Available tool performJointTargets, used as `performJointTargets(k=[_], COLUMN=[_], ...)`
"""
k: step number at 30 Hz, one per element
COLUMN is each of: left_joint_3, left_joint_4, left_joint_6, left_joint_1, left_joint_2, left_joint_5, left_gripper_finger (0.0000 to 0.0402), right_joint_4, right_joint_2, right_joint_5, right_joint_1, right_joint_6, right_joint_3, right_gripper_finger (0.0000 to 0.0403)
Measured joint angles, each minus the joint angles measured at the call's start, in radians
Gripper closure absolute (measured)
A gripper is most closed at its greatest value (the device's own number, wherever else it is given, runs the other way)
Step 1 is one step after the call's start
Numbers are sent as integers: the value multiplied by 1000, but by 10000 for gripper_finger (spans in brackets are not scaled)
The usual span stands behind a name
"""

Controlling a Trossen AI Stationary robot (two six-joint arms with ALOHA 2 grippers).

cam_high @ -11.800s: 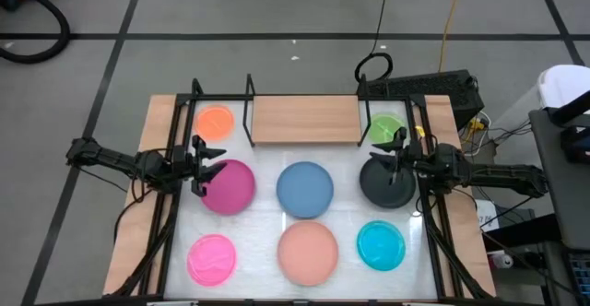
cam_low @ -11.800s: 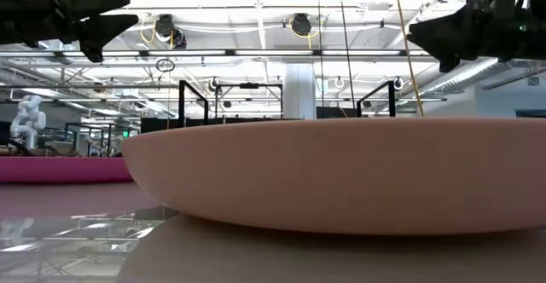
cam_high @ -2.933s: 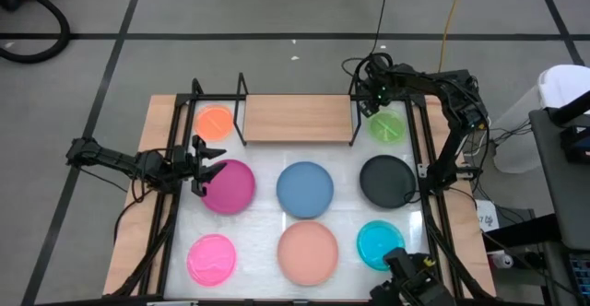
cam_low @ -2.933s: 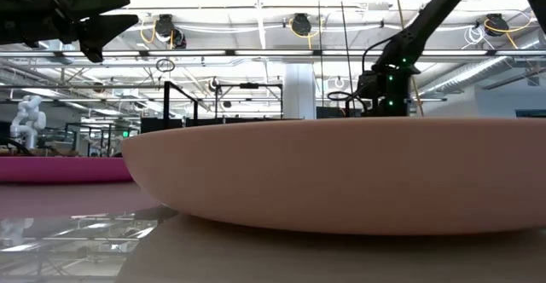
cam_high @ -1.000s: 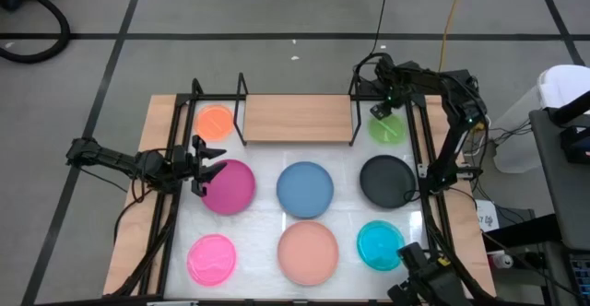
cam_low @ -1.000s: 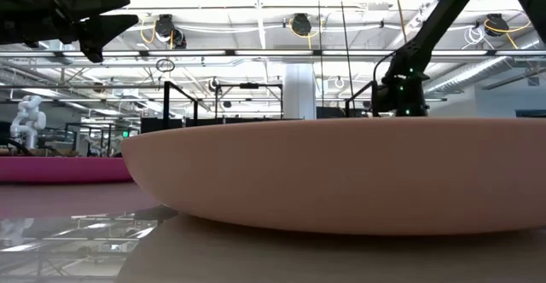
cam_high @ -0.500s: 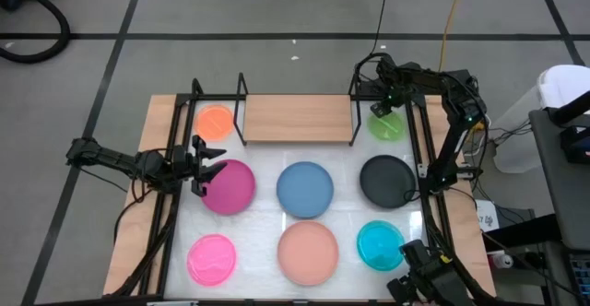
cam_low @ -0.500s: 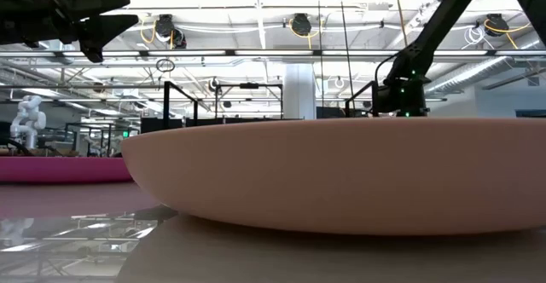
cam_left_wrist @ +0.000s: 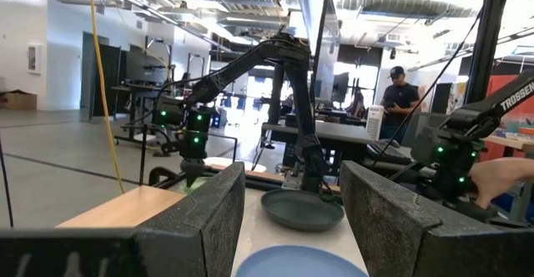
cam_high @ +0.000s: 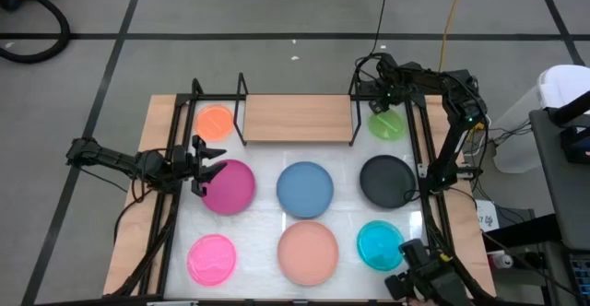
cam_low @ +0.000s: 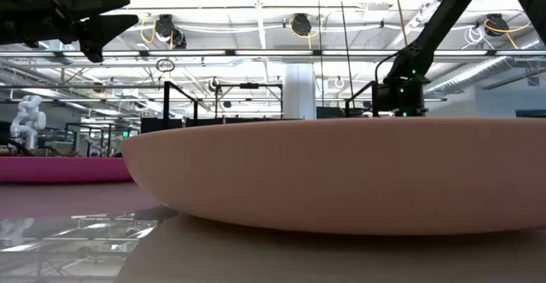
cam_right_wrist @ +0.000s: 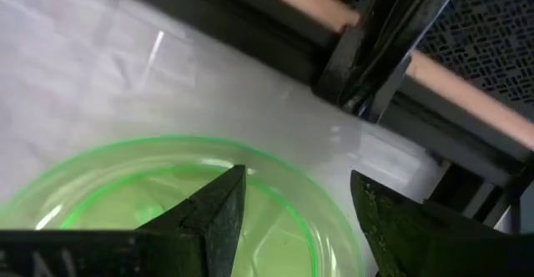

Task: Place and stack plates onto a shelf
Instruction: Put the green plate on the shelf

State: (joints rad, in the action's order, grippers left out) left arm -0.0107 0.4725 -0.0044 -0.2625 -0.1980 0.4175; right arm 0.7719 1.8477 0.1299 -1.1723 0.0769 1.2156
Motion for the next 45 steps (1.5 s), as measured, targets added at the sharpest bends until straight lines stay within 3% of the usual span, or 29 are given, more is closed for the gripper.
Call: performJointTargets(k=[16,24,36,45], left_joint_3=[0,0,0,0], left_joint_4=[0,0,0,0], left_joint_6=[0,0,0,0], left_joint_1=[0,0,0,0], left_joint_2=[0,0,0,0], left_joint_5=[0,0,0,0], left_gripper_finger=[199,199,199,199], right_joint_4=[10,11,-30,-18], right_joint_2=[-5,-5,-109,-139], right_joint_5=[16,50,-77,-80], right_joint_1=[158,111,49,9], right_joint_6=[11,18,66,39], right_joint_3=[-38,-37,-40,-48], right_gripper_finger=[204,204,204,204])
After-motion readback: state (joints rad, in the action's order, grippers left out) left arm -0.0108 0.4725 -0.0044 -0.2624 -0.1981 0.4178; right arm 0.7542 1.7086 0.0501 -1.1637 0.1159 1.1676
